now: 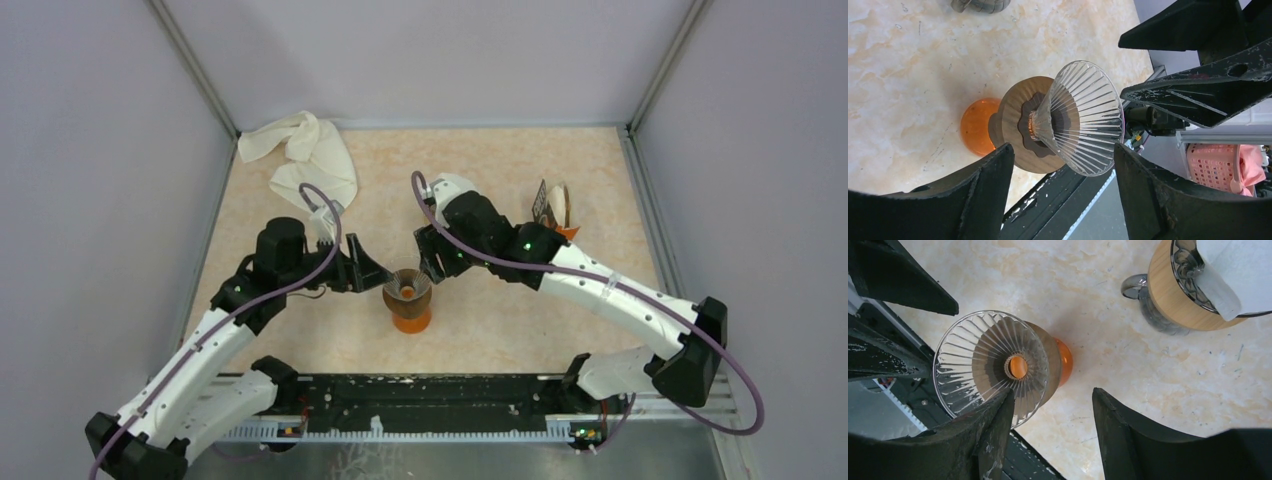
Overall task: Place the coffee filter in the dripper
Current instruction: Place the coffee dripper in the dripper holder.
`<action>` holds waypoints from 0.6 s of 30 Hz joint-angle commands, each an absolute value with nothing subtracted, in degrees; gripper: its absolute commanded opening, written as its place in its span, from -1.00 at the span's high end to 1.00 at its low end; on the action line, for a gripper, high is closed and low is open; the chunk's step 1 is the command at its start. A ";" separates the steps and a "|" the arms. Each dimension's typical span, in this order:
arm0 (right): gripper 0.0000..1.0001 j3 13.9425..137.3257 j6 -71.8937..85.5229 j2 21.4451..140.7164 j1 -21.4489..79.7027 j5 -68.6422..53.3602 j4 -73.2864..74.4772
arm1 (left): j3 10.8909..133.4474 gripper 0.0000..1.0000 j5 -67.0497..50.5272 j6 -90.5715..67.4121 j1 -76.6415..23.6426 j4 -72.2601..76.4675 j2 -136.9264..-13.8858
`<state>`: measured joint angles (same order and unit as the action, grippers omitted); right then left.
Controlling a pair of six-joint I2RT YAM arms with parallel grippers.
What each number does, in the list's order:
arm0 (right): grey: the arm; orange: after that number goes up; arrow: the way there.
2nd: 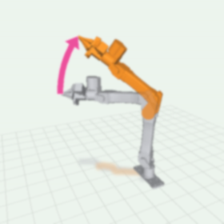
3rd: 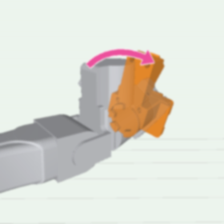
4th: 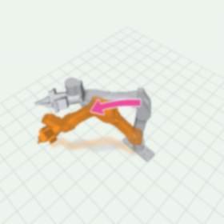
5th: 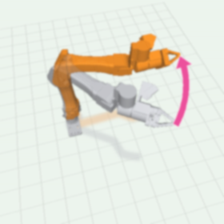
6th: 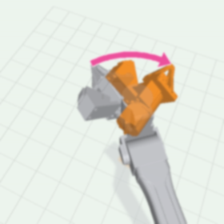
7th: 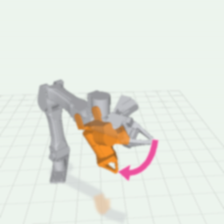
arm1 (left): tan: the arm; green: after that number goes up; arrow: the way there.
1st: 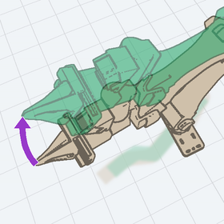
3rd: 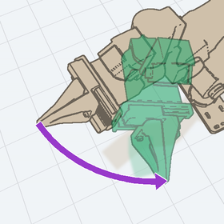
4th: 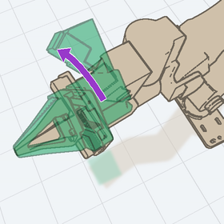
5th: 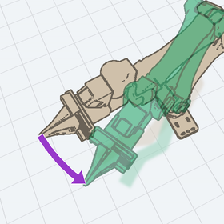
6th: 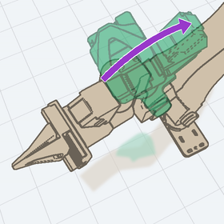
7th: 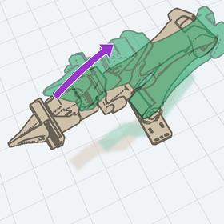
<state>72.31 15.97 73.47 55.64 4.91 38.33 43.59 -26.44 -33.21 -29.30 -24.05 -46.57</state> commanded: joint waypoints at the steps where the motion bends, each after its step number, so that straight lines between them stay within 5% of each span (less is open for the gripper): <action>1: -0.16 70.62 19.05 70.95 54.21 0.06 32.15 | 43.97 -0.53 -23.69 -34.43 -30.48 -22.06 -46.76; 18: 0.35 68.04 20.87 73.68 53.18 -3.33 29.70 | 43.09 -0.04 -22.07 -34.72 -33.63 -21.93 -48.25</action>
